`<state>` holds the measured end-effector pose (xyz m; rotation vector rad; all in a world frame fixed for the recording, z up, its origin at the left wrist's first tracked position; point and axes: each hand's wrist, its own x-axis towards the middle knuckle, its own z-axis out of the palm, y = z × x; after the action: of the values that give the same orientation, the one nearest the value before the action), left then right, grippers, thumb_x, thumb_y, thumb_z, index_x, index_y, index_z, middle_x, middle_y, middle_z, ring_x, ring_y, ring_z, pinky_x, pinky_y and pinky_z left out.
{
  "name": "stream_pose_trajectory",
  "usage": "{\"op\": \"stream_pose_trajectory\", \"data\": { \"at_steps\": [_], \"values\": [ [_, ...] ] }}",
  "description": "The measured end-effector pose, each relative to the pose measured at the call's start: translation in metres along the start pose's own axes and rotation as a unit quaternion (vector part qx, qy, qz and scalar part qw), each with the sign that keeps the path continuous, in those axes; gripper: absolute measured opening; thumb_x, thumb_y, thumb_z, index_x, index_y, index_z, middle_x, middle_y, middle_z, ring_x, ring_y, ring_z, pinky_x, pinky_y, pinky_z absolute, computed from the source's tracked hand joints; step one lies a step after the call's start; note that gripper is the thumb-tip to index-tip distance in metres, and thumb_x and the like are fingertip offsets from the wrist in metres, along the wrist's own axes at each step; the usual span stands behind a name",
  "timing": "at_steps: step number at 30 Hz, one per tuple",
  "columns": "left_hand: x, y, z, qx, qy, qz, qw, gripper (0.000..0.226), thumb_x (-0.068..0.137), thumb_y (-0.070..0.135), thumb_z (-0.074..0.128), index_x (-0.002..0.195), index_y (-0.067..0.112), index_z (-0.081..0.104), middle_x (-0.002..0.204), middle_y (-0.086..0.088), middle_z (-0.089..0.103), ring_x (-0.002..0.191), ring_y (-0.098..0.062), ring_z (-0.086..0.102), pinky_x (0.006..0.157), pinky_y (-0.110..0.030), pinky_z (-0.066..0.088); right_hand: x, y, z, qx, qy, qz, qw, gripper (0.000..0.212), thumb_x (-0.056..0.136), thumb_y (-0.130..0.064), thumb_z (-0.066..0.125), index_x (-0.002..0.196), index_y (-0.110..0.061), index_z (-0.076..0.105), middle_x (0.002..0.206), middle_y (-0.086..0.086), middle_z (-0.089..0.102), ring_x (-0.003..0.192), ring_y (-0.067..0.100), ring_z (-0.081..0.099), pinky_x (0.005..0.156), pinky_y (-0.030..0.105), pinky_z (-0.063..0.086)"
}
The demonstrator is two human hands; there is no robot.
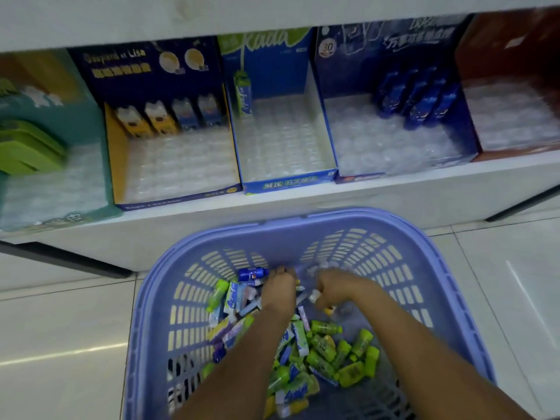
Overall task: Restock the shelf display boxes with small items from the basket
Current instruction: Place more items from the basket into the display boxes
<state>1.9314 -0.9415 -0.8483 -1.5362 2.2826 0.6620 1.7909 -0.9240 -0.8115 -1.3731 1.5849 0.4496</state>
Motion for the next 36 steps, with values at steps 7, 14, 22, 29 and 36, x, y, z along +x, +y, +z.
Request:
{"op": "stream_pose_trajectory", "data": {
  "at_steps": [7, 14, 22, 29, 36],
  "values": [
    [-0.009, -0.008, -0.018, -0.090, -0.017, -0.025, 0.995, 0.027, 0.085, 0.015, 0.064, 0.111, 0.010, 0.065, 0.112, -0.014, 0.067, 0.106, -0.029, 0.062, 0.086, -0.036, 0.047, -0.045, -0.004, -0.043, 0.095, 0.015, -0.058, 0.994, 0.032, 0.070, -0.043, 0.078, 0.068, -0.015, 0.062, 0.063, 0.003, 0.060, 0.057, 0.012, 0.052, 0.055, 0.021, 0.039],
    [-0.046, -0.026, -0.085, -0.474, 0.049, 0.003, 0.879, 0.020, 0.082, 0.023, 0.073, 0.066, 0.014, 0.063, 0.048, 0.006, 0.047, 0.048, -0.006, 0.044, 0.045, -0.018, 0.032, -0.103, -0.035, -0.071, 0.266, 0.066, -0.152, 0.950, 0.026, 0.077, -0.024, 0.076, 0.098, -0.010, 0.066, 0.073, 0.006, 0.061, 0.055, 0.009, 0.053, 0.051, 0.016, 0.043],
    [-0.111, -0.084, -0.168, -0.725, 0.084, 0.046, 0.682, 0.018, 0.081, 0.032, 0.068, 0.082, 0.014, 0.072, 0.084, -0.006, 0.065, 0.051, -0.005, 0.044, 0.042, -0.014, 0.034, -0.157, -0.125, -0.109, 0.417, 0.254, -0.349, 0.800, 0.009, 0.080, -0.017, 0.070, 0.088, -0.020, 0.072, 0.078, -0.005, 0.070, 0.070, 0.008, 0.060, 0.066, 0.018, 0.050],
    [-0.140, -0.127, -0.206, -0.787, 0.278, 0.023, 0.551, 0.015, 0.084, 0.035, 0.067, 0.078, 0.021, 0.071, 0.080, 0.003, 0.071, 0.043, -0.002, 0.027, 0.038, -0.011, 0.025, -0.132, -0.212, -0.150, 0.304, 0.477, -0.340, 0.751, 0.020, 0.080, -0.010, 0.072, 0.095, -0.010, 0.060, 0.082, -0.001, 0.060, 0.073, 0.009, 0.058, 0.069, 0.017, 0.051],
    [-0.144, -0.144, -0.211, -0.811, 0.370, 0.054, 0.451, 0.013, 0.094, 0.025, 0.056, 0.083, 0.018, 0.057, 0.084, 0.000, 0.069, 0.045, -0.003, 0.026, 0.040, -0.012, 0.023, -0.075, -0.269, -0.176, 0.139, 0.536, -0.347, 0.757, 0.019, 0.083, -0.011, 0.067, 0.101, -0.006, 0.064, 0.091, 0.007, 0.069, 0.080, 0.015, 0.062, 0.076, 0.033, 0.053]
  ]
}}
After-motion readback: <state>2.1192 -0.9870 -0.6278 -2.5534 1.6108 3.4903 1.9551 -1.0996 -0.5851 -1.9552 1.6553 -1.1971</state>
